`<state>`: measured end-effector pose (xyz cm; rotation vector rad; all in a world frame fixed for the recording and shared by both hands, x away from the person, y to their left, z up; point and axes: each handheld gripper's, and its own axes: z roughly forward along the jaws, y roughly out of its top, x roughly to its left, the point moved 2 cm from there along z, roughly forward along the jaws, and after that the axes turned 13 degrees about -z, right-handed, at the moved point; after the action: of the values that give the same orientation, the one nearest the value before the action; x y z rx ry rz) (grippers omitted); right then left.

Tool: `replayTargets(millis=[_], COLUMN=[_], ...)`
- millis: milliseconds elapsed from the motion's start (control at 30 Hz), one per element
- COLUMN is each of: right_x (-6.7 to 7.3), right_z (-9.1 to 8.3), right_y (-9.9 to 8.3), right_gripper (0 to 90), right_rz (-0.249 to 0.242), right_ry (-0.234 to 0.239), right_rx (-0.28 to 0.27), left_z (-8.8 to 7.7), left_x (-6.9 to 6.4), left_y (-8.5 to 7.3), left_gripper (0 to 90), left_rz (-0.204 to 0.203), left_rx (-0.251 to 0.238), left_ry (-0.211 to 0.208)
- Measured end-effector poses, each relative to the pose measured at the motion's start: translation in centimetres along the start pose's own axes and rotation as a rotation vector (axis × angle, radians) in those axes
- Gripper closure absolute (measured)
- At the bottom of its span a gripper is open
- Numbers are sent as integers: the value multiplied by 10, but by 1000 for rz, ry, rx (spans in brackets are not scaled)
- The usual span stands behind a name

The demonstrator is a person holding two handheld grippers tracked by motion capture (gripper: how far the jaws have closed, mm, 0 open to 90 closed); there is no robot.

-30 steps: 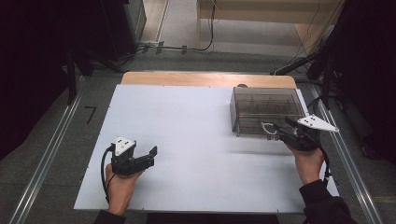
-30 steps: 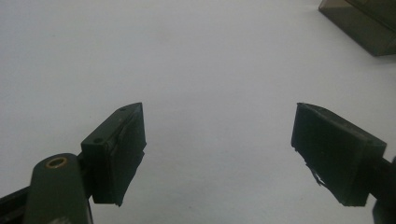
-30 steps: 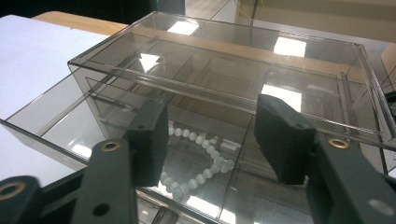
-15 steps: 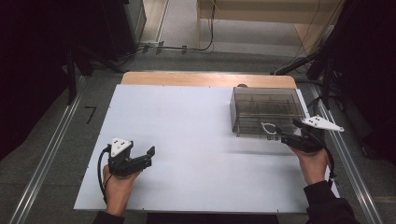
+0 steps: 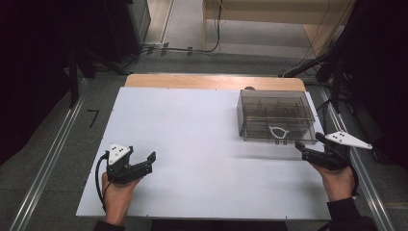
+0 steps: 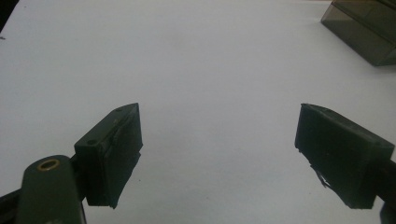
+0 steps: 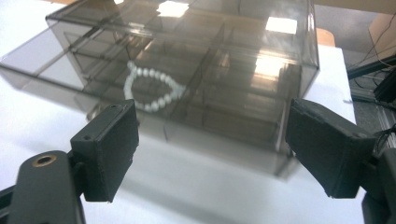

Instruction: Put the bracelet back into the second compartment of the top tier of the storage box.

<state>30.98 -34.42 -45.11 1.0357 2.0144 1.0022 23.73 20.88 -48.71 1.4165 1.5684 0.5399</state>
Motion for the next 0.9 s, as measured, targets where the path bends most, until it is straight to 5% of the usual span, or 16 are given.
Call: replayTargets(millis=[900], right_x=[10], right_z=[-54], right_y=[-56], right_gripper=[162], right_rz=[22], right_ry=[-8], right_rx=[73], left_z=[-44], left_x=[15], left_y=[-21], left_gripper=[152], left_rz=[-33], left_rx=[-14], left_ry=[-9])
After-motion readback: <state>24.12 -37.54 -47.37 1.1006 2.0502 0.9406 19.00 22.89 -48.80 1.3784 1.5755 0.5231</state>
